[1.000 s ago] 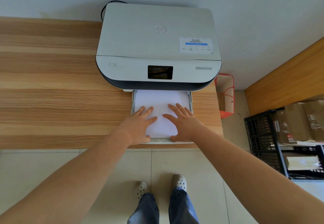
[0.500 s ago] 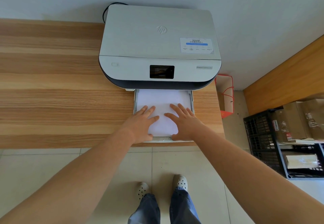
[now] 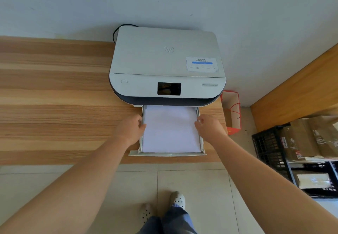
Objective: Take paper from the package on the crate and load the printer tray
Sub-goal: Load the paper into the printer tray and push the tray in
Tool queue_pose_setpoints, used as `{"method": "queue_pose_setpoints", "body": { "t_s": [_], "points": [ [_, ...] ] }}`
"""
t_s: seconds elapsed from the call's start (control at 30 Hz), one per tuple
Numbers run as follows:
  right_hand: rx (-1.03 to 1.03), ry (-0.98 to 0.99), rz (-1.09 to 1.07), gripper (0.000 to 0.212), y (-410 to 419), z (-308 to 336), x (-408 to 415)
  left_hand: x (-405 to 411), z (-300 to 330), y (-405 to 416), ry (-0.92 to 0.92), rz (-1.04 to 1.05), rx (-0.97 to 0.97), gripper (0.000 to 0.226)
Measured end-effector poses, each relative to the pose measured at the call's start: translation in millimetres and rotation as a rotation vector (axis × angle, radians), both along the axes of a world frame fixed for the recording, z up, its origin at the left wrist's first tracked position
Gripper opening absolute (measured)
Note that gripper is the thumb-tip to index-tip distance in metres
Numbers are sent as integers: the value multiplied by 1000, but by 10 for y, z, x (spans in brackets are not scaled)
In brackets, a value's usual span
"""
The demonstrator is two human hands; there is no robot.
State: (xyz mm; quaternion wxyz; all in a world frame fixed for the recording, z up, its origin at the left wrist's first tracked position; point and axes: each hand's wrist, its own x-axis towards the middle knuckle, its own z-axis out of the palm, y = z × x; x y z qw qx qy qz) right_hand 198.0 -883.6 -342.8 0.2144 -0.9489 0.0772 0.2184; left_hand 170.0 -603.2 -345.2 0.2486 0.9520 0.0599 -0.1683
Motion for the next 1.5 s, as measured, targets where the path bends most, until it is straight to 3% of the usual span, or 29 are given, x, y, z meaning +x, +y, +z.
{"method": "queue_pose_setpoints", "body": {
  "t_s": [0.13,0.27,0.4,0.63,1.5],
  "points": [
    [-72,84,-50,29,-25,-68,139,78,-127,-24,144,119,-60,26],
    [-97,118,-57,29,-39,-181,238,203,-178,-89,169,151,20,26],
    [-99,140,-15,27,-62,-234,266,297,-194,-110,179,115,105,20],
    [-76,192,38,12,-53,-246,243,262,-177,-121,197,67,88,15],
    [-104,207,60,19,-22,-271,267,338,-133,-121,247,-10,80,16]
  ]
}}
